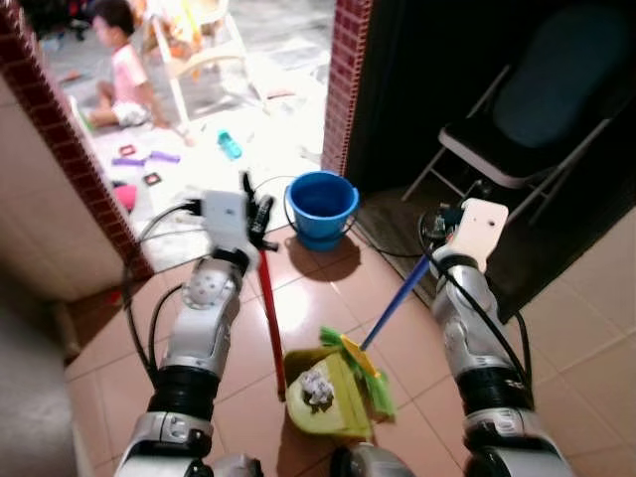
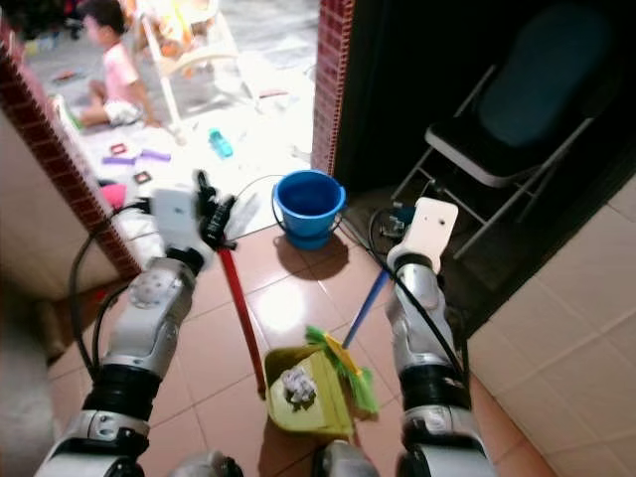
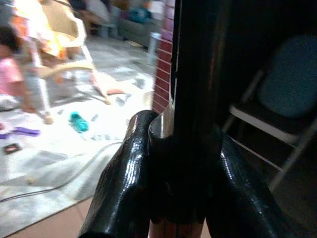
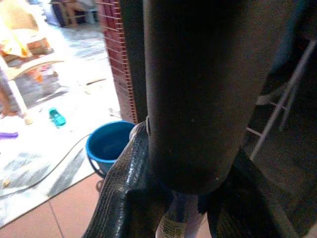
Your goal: Sweep floor
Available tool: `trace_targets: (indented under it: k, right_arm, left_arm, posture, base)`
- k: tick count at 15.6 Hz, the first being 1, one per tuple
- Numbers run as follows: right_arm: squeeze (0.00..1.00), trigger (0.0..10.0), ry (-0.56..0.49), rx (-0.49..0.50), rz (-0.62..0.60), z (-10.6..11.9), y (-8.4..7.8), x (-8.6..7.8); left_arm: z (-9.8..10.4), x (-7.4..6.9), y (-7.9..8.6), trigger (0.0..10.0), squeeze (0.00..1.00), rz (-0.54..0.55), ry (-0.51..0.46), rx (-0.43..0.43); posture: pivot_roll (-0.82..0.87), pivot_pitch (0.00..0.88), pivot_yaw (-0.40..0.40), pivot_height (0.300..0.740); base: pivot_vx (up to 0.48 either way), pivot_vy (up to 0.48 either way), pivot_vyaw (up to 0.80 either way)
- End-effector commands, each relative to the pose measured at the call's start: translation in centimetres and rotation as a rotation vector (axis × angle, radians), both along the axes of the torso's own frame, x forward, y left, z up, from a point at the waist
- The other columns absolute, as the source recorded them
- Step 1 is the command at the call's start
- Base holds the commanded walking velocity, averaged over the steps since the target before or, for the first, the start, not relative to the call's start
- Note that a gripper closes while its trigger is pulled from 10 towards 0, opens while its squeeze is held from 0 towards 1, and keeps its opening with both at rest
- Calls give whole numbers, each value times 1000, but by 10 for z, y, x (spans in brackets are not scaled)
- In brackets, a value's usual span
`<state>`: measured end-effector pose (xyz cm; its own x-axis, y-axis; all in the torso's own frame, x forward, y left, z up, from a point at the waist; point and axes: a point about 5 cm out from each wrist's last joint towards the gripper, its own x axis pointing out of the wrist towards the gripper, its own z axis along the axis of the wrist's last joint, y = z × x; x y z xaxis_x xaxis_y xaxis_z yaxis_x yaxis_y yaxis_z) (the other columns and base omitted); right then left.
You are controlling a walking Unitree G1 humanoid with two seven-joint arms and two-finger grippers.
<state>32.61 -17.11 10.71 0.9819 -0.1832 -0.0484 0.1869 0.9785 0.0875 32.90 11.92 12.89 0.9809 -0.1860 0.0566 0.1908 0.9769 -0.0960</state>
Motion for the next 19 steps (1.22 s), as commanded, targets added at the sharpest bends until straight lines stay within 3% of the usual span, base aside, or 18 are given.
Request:
trace_targets:
  k: [1, 8, 11, 19]
  right_arm:
    - [0, 10000, -9, -53, 5, 3, -4, -3]
    - [0, 10000, 17, -89, -52, -5, -22, -16]
    - [0, 10000, 41, -178, -60, -9, -33, -22]
    - [0, 10000, 61, -183, -47, -14, -32, -21]
  left_arm:
    - [26, 2, 6, 10000, 0, 44, -123, -18]
    - [42, 8, 25, 10000, 0, 137, -164, -94]
    - [70, 12, 33, 10000, 0, 180, -253, -137]
    - [112, 14, 43, 10000, 0, 254, -352, -283]
  posture:
    - [-100, 35, -3, 740]
    - [-106, 38, 5, 740]
    - [-109, 36, 5, 740]
    - [-110, 39, -2, 740]
  base:
    - [0, 0, 0]
    - [0, 0, 0]
    - [0, 0, 0]
    - [179, 0, 0]
